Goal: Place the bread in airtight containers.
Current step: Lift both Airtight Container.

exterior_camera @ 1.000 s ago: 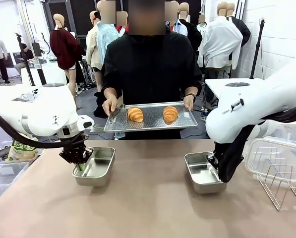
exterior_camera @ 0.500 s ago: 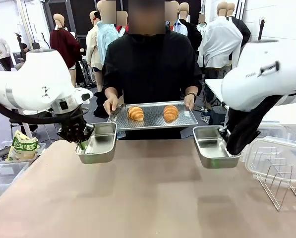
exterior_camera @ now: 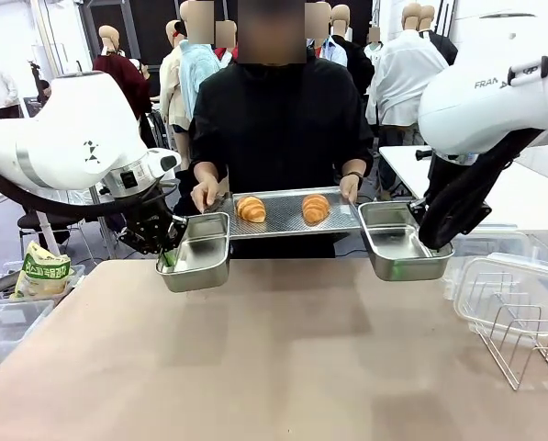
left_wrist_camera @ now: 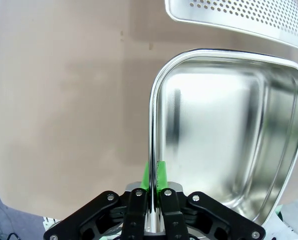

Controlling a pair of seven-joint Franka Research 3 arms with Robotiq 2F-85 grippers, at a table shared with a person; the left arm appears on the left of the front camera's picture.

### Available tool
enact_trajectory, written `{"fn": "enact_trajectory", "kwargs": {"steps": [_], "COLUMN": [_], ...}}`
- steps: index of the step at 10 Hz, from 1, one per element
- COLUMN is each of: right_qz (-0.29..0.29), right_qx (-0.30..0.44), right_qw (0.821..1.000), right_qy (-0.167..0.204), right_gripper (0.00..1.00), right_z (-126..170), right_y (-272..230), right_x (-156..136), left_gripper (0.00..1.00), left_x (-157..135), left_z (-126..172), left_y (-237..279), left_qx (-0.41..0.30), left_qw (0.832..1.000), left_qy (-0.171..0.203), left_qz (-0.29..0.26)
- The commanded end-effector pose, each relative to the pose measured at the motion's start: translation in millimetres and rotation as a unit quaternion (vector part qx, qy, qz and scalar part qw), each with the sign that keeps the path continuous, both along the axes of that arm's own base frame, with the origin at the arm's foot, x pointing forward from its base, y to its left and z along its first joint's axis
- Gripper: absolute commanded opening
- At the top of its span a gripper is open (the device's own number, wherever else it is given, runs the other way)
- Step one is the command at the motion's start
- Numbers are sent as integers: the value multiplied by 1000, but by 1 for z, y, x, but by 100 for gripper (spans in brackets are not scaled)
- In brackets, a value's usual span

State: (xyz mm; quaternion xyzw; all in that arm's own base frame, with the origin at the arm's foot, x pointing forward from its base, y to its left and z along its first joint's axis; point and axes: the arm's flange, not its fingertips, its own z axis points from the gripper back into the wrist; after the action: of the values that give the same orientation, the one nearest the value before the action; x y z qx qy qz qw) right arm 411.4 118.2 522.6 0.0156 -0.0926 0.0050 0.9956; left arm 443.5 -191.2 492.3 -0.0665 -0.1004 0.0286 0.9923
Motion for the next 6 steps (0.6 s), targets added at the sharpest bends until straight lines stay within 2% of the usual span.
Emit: {"fn": "enact_trajectory", "kwargs": {"steps": [1, 2, 6], "right_qz": [25, 0, 0], "right_qx": [18, 0, 0], "right_qw": [999, 1000, 1000], "right_qy": [22, 0, 0], "right_gripper": [0, 0, 0], "right_z": [-8, 0, 0], "right_y": [6, 0, 0], "right_x": [12, 0, 0], "left_gripper": [0, 0, 0], "left_x": [0, 0, 0], "left_z": [1, 1, 1], "left_y": [0, 0, 0], "left_qx": [5, 5, 5], "left_qw": [1000, 1000, 1000], "left_qy": [-7, -7, -7], "left_qz": [-3, -3, -3]}}
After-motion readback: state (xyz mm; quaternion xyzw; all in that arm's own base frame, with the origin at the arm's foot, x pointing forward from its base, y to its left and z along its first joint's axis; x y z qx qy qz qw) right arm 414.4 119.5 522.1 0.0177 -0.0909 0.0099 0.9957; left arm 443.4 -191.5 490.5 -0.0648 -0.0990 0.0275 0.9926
